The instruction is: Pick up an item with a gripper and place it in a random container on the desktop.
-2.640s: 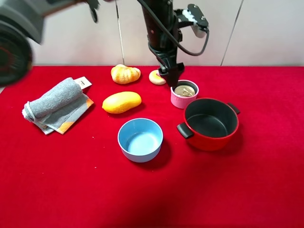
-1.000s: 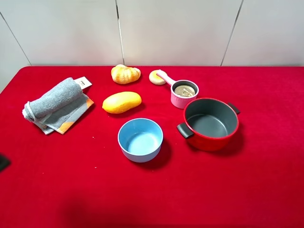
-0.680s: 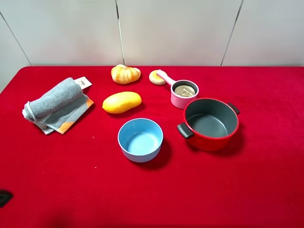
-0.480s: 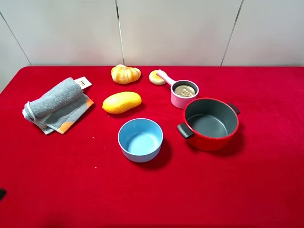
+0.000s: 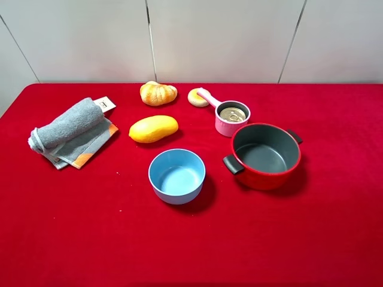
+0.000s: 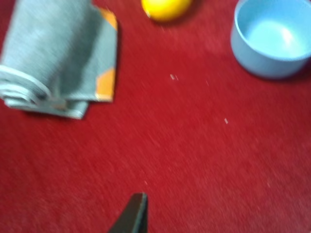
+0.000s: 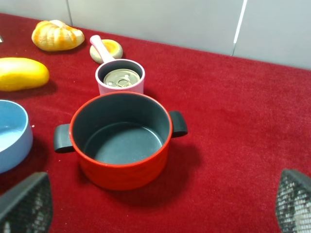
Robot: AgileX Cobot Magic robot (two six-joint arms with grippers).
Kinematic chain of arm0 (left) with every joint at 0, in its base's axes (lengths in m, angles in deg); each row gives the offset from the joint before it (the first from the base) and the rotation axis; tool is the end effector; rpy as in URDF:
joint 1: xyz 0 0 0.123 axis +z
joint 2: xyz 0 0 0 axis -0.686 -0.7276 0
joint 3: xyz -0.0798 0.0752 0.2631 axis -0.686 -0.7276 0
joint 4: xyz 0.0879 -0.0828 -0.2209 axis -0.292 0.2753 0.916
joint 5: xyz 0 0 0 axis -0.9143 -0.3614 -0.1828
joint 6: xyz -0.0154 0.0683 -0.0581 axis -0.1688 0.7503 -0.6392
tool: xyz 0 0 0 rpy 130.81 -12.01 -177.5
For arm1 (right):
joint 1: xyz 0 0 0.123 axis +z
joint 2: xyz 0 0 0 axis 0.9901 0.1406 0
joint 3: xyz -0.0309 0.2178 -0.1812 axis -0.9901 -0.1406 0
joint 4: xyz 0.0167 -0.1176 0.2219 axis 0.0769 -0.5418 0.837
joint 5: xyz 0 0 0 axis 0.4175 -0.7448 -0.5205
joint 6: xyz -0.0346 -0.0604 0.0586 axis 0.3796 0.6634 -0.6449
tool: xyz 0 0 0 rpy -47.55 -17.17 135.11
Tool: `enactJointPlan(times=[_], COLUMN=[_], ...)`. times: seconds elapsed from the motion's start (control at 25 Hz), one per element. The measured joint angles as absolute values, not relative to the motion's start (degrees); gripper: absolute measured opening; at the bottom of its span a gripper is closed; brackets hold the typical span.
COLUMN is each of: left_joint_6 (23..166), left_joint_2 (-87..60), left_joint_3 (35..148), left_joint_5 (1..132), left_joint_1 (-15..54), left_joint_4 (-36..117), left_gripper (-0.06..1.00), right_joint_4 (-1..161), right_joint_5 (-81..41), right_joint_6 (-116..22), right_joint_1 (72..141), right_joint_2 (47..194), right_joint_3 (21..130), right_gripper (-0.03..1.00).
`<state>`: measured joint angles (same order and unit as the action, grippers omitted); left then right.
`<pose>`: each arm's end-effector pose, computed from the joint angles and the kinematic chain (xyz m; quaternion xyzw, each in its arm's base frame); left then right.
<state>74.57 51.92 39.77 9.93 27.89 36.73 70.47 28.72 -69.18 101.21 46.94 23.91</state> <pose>0.0120 -0.0171 0.2743 0.2224 0.8574 -0.0895 0.4554 -0.0028 -0.0031 0.2800 -0.1451 0.8282 0.0744 0.5362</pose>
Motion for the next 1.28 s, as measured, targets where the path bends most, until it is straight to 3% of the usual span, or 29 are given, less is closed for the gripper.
enactJointPlan(times=[0.36, 1.28], left_joint_6=[74.6, 74.6], left_joint_2=[59.9, 59.9], left_joint_3=[39.7, 39.7], left_joint_5=[9.5, 9.5], left_joint_1=[32.3, 32.5], left_joint_4=[36.8, 36.8], left_gripper=[0.97, 0.97], right_joint_4=[70.5, 70.7], right_joint_5=[28.7, 28.7], right_joint_6=[-69.2, -69.2], right_joint_1=[101.2, 101.2], right_joint_2=[46.9, 46.9], right_joint_3=[23.9, 23.9], right_gripper=[0.69, 0.69])
